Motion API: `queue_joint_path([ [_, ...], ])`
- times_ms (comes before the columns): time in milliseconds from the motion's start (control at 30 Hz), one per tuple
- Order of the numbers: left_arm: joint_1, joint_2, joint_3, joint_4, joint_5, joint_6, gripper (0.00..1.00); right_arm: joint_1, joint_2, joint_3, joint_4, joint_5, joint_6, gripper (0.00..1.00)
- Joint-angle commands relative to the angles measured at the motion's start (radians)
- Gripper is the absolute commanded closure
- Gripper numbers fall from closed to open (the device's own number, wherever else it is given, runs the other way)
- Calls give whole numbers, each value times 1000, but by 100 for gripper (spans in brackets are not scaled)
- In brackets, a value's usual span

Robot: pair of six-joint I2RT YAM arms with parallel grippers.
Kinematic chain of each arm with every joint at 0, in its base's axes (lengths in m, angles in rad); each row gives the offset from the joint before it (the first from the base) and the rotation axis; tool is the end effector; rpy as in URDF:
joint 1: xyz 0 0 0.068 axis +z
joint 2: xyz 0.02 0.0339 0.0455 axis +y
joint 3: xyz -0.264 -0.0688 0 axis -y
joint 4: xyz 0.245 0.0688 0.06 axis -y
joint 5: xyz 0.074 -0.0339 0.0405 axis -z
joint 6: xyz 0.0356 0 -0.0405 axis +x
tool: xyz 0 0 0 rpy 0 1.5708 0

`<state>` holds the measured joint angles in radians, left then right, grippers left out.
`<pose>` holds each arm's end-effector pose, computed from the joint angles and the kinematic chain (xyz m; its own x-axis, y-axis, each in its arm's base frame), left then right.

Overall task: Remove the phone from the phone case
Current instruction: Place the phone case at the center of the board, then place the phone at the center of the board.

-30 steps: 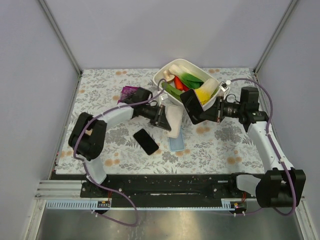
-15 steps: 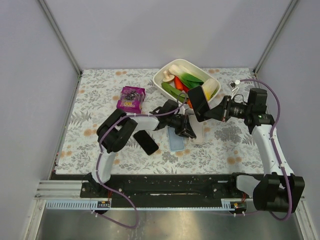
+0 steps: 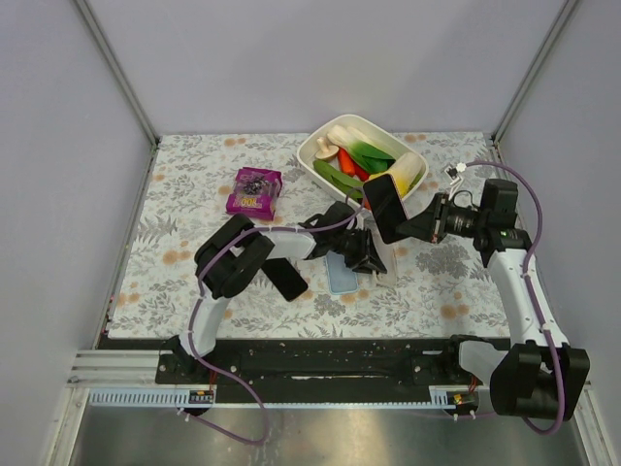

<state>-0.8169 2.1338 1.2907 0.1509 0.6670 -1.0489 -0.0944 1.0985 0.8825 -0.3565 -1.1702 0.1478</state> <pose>0.2900 -0.3411 0.1286 -0.9969 0.0667 -0.0415 0.0694 0.4984 -0.8642 0.2280 0.0113 0.3071 -0.6415 0.1184 -0.7579 -0.6464 0.4486 0.6172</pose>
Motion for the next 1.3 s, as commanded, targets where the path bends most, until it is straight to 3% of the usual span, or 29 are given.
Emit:
queue_joint_path([
  [0, -2, 20, 9, 12, -37, -7, 71, -7, -40, -16, 74, -60, 9, 100],
  [233, -2, 17, 21, -40, -40, 32, 56, -7, -57, -45, 73, -69, 7, 100],
  [433, 7, -70, -5, -118, -90, 130, 29, -7, -55, -56, 74, -75, 9, 100],
  [633, 10, -199, -25, -247, -184, 262, 10, -7, -57, -65, 73, -62, 4, 100],
  [733, 24, -268, -57, -280, -196, 325, 7, -7, -61, -63, 71, -49, 3, 100],
  [967, 123, -536, -132, -457, -188, 689, 5, -5, -39, -53, 73, 7, 0, 100],
  [1133, 330, -724, -197, -651, -95, 990, 5, 89, 32, -60, 114, 104, -5, 100],
  [1267, 516, -828, -203, -799, 12, 1128, 5, 249, 133, -71, 286, 228, 90, 100],
])
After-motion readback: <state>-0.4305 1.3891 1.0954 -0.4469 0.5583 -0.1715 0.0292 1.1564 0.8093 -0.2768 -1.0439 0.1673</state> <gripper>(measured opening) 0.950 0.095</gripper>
